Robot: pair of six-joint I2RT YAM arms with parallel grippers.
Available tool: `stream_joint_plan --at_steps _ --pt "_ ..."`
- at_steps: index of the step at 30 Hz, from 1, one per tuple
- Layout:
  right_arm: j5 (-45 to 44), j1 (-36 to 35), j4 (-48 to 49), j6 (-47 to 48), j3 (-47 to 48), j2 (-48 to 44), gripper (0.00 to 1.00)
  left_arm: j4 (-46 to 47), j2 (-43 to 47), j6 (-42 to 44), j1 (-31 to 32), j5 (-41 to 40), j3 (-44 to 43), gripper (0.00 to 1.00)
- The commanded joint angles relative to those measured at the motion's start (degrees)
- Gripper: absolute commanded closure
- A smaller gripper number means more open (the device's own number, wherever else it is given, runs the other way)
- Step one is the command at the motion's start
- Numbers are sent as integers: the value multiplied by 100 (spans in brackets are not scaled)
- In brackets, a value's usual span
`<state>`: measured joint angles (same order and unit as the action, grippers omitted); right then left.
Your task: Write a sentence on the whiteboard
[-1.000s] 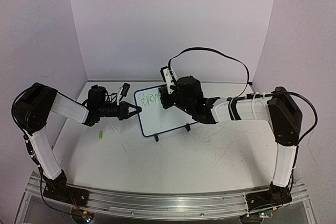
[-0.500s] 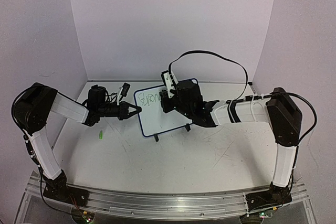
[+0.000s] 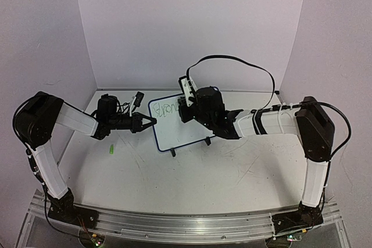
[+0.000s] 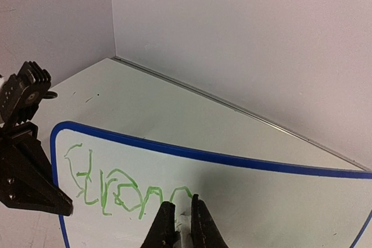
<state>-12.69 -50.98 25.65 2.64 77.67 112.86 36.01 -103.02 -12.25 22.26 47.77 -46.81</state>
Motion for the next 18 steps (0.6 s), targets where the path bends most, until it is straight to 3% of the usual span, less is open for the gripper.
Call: stream_joint_plan --at_steps 1,18 --pt "-276 179 124 157 305 -45 100 -237 64 496 -10 -402 -42 100" --pt "-65 127 -59 -214 -67 -81 100 -237 23 505 -10 -402 -71 100"
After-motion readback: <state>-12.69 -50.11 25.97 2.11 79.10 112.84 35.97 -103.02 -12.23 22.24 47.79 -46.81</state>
